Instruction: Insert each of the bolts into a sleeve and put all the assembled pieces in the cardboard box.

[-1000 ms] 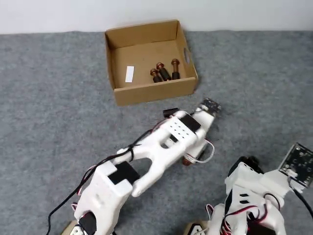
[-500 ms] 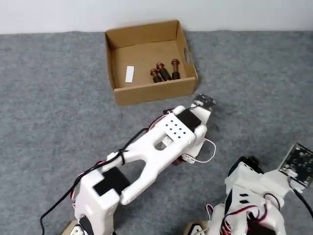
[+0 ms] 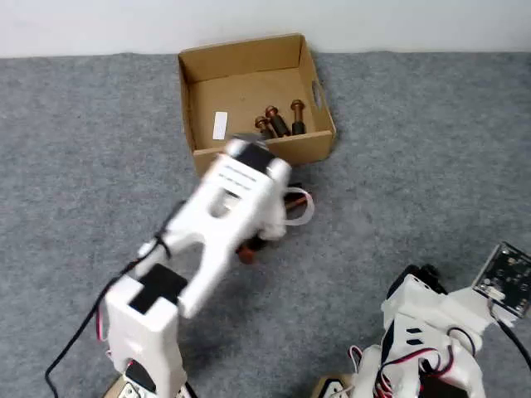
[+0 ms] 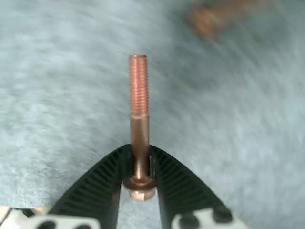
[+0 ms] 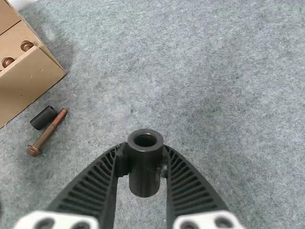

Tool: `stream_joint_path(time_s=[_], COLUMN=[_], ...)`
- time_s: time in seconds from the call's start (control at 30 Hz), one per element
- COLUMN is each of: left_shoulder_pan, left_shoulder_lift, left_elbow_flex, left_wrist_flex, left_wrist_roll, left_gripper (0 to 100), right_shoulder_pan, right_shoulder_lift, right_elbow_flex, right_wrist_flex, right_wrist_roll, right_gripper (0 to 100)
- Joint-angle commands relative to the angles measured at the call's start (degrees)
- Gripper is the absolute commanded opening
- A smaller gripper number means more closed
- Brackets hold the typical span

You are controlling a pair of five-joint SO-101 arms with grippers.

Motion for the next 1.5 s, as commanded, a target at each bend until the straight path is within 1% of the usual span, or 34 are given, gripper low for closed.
stream_joint_path(time_s=[0.0,0.07,0.17,0.27,0.4,0.47,0.57,0.63,0.67,0.73,0.83,0.9,0.97,1.17,1.3,1.47], left_shoulder_pan=[-8.79,-12.92,-16.62,-17.76,-17.85,-17.76,-17.49,-17.41,-17.41,-17.41,-17.76,-17.76,-17.76,-18.20,-18.73,-18.81], left_shoulder_lift=[-3.60,-3.52,-3.52,-3.52,-3.43,-3.43,-3.43,-3.52,-3.52,-3.52,-3.60,-3.69,-3.60,-3.52,-3.52,-3.52], left_elbow_flex=[-1.27,-1.19,-0.92,-0.92,-0.92,-0.92,-0.92,-1.01,-1.10,-1.10,-1.19,-1.27,-1.27,-1.27,-1.27,-1.27], left_wrist_flex=[-0.53,-2.46,-5.54,-7.65,-9.23,-9.23,-8.79,-7.65,-7.12,-5.89,-3.34,-1.67,-1.23,-1.23,-1.58,-1.58], left_wrist_roll=[4.04,5.98,9.32,11.69,12.13,12.13,12.13,11.96,11.78,10.11,5.63,0.26,-7.56,-30.51,-52.84,-86.68], left_gripper=[0,0,0,1,1,6,20,26,27,25,18,11,5,1,1,1], right_shoulder_pan=[0.48,0.48,0.48,0.48,0.48,0.48,0.48,0.57,0.57,0.57,0.57,0.57,0.57,0.57,0.57,0.57], right_shoulder_lift=[-0.04,0.04,0.04,0.04,-0.04,-0.13,-0.40,-0.40,-0.40,-0.40,-0.40,-0.40,-0.40,-0.40,-0.40,-0.13], right_elbow_flex=[-0.44,-0.44,-0.44,-0.44,-0.44,-0.44,-0.44,-0.44,-0.44,-0.44,-0.44,-0.44,-0.44,-0.44,-0.44,-0.44], right_wrist_flex=[-1.63,-1.63,-1.63,-1.63,-1.63,-1.63,-1.63,-1.63,-1.63,-1.63,-1.63,-1.63,-1.63,-1.63,-1.63,-1.63], right_wrist_roll=[0.26,0.26,0.26,0.26,0.26,0.26,0.26,0.26,0.26,0.26,0.26,0.26,0.26,0.26,0.26,0.35], right_gripper=[0.8,0.8,0.8,0.8,0.8,0.8,0.8,0.8,0.8,0.8,0.8,0.8,0.8,0.8,0.8,0.8])
